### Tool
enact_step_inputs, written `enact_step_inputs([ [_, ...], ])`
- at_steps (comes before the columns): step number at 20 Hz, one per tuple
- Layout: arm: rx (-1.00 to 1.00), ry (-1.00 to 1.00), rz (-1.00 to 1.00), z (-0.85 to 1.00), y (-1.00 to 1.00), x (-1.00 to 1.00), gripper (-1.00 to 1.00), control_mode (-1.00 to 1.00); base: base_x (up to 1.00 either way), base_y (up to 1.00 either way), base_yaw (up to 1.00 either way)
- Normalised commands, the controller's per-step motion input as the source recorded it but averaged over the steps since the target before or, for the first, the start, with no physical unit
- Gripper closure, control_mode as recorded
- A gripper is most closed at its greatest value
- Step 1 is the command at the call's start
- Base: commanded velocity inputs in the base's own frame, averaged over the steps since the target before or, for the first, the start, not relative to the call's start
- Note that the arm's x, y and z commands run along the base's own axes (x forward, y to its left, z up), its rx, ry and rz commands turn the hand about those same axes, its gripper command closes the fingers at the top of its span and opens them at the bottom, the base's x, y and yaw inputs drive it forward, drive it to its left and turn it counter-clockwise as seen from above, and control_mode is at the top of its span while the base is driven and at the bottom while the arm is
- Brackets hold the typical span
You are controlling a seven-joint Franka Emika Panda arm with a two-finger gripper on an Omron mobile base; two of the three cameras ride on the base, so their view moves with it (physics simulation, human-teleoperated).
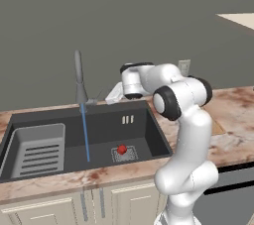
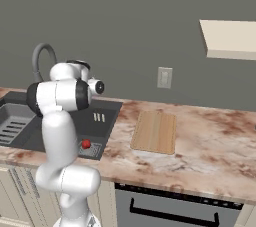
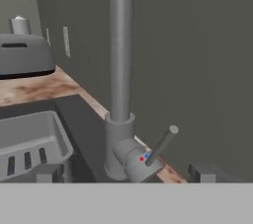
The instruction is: Turn on the sink faucet. Then move the bell pepper from the counter to the sink. Turn off the sink. Move the vegetable from the sink to the pot next to the stove. Finally move the pot to the front left burner.
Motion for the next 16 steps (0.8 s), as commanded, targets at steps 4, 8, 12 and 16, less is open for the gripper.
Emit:
enact_step_inputs([
  [4,0.00,0.00,0.00,-0.23,0.01,0.23,-1.00,-1.00,0.00,0.00,0.00],
  [8,0.02,0.00,0.02,-0.18,0.08,0.25,-1.00,-1.00,0.00,0.00,0.00],
  [12,0.03,0.00,0.04,-0.19,0.14,0.26,-1.00,-1.00,0.00,0.00,0.00],
  [16,0.03,0.00,0.05,-0.13,0.21,0.27,-1.00,-1.00,0.00,0.00,0.00],
])
